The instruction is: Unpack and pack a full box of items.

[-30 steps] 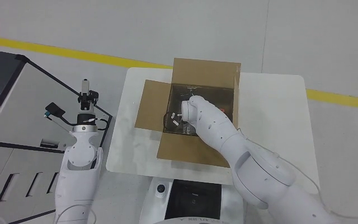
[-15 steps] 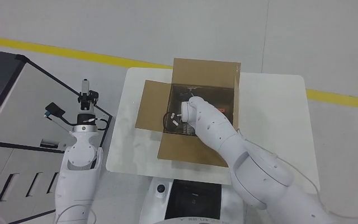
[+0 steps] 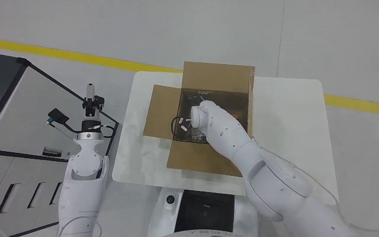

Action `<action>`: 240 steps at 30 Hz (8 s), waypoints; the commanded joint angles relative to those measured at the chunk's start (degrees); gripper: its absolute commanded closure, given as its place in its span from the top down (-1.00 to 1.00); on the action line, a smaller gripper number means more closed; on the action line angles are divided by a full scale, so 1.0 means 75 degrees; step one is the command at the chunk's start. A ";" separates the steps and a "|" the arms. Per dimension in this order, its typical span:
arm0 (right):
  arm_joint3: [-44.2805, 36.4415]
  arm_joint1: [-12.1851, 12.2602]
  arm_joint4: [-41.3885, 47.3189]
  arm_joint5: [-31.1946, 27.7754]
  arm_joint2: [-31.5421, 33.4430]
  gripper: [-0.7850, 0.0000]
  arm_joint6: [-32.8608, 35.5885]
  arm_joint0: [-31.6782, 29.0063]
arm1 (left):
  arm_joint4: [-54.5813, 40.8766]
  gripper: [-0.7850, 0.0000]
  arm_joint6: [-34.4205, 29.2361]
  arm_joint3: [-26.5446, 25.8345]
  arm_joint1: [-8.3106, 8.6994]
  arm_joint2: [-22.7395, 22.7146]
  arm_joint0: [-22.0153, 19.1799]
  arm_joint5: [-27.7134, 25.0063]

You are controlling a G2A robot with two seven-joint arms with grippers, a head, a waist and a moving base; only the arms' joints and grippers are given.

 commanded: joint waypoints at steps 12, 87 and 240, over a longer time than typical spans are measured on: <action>-0.1702 0.0464 -0.0636 0.0447 0.0392 -1.00 0.0210 -0.0321 | 0.0000 1.00 0.0000 0.0000 0.0000 0.0000 0.0000 0.0000; -0.0569 0.0035 -0.1577 0.0926 0.0757 0.85 0.0577 -0.0201 | 0.0000 1.00 0.0000 0.0000 0.0000 0.0000 0.0000 0.0000; -1.3087 0.1485 -1.0599 0.1329 0.4730 -1.00 0.3652 -0.7143 | 0.0000 1.00 0.0000 0.0000 0.0000 0.0000 0.0000 0.0000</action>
